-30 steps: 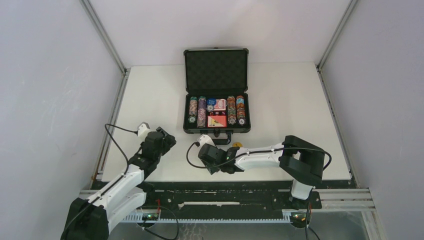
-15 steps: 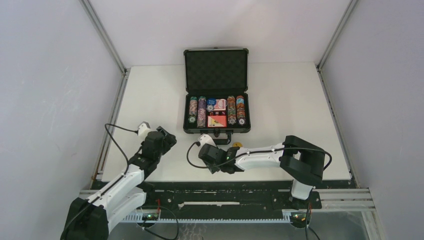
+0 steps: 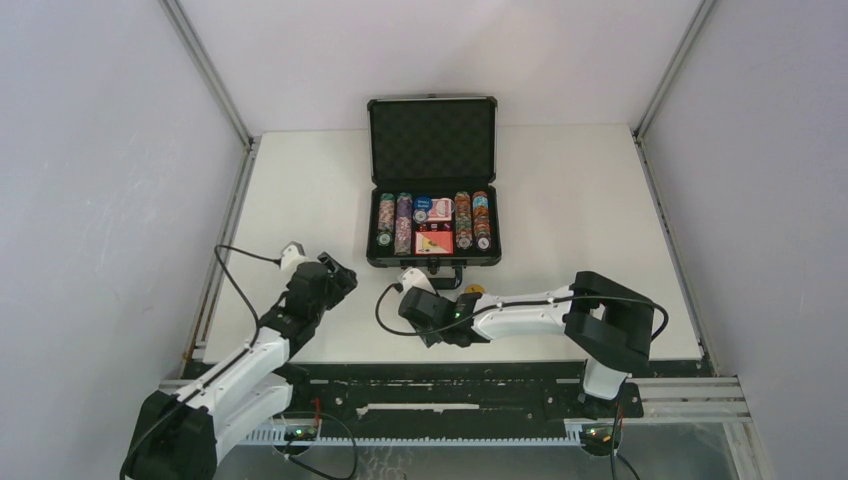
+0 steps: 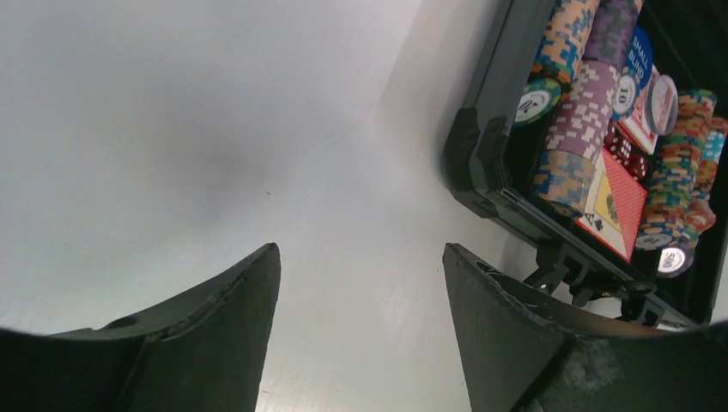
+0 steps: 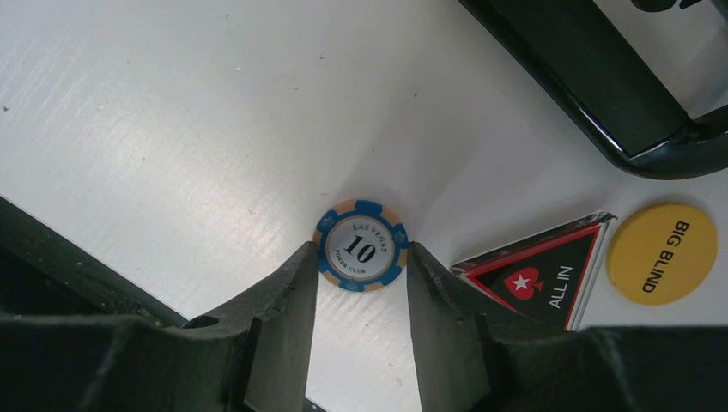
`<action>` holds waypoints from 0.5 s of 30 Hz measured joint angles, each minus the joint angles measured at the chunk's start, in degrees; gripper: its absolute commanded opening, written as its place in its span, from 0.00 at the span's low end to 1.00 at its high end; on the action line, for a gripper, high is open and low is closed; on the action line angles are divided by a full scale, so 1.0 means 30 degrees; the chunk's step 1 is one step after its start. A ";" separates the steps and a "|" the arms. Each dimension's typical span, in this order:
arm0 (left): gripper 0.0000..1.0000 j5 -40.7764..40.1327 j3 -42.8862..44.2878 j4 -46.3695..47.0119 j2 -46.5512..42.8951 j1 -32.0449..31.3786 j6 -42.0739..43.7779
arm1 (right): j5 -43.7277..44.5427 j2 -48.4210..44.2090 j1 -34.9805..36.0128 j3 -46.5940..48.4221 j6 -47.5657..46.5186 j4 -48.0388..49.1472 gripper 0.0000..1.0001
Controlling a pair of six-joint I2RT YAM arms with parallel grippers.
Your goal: Pack up texas hold em set
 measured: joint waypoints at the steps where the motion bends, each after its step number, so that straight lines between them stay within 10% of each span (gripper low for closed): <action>1: 0.74 0.0168 0.0000 0.0102 0.0131 -0.0051 0.0044 | 0.0015 -0.0029 0.0000 0.0000 0.0000 -0.0051 0.48; 7: 0.74 0.0801 0.0007 0.0379 0.0940 -0.0474 0.0328 | 0.0131 -0.0270 -0.0022 0.0000 -0.0087 -0.0175 0.49; 15: 0.74 0.1180 0.0022 0.0765 0.1202 -0.0663 0.0503 | -0.0131 -0.0335 -0.0321 0.0000 -0.0357 -0.0138 0.74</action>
